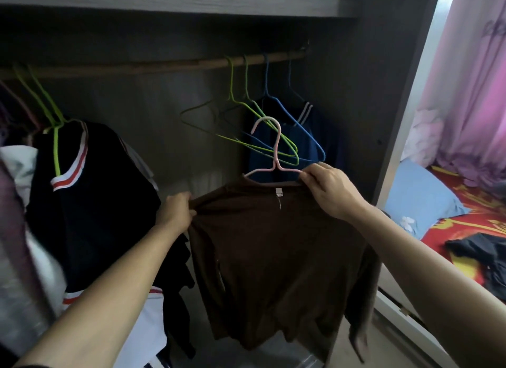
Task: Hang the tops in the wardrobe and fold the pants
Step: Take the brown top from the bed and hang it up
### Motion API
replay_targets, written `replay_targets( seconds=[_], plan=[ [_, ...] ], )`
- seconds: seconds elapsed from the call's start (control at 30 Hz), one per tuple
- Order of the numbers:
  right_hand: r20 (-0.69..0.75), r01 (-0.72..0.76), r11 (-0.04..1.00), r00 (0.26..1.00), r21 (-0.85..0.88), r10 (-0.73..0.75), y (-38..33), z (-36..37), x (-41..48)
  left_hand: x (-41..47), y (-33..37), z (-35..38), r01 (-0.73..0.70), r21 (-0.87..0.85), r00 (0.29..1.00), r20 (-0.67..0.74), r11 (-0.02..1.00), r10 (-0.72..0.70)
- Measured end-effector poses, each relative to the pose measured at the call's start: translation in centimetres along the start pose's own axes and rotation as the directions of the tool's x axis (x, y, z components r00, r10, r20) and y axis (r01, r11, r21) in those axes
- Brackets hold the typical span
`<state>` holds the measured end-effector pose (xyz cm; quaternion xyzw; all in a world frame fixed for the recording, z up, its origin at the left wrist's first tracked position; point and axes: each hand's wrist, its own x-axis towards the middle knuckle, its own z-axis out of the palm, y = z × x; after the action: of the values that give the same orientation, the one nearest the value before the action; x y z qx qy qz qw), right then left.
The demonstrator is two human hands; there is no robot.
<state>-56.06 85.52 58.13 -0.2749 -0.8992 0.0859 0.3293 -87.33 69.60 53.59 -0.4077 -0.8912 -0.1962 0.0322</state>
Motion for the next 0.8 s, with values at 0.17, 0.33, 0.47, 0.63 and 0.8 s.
replay_targets(
  seconds=[0.17,0.33,0.47,0.63,0.8],
  plan=[
    [0.017,-0.001,0.999,1.0,0.035,0.001,-3.3,0.5,3.8,1.8,1.9,-3.4,-0.107,0.117,0.993,-0.03,0.987,0.111],
    [-0.1,-0.091,0.99,0.99,0.104,0.102,-6.5,0.1,9.6,5.1,4.4,-10.4,-0.239,0.266,0.826,-0.45,0.934,0.339],
    [-0.173,-0.183,0.971,0.963,0.153,0.209,-8.7,-0.7,14.5,7.9,5.7,-15.3,-0.191,0.398,0.749,-0.533,0.898,0.395],
    [-0.074,-0.219,0.922,0.964,0.319,0.254,-11.5,-0.5,19.5,10.4,4.9,-17.1,-0.174,0.371,0.81,-0.472,0.912,0.347],
    [0.138,-0.298,0.867,0.954,0.4,0.265,-12.2,3.6,20.7,11.2,2.8,-16.0,-0.148,0.471,0.853,-0.385,0.87,0.354]
  ],
)
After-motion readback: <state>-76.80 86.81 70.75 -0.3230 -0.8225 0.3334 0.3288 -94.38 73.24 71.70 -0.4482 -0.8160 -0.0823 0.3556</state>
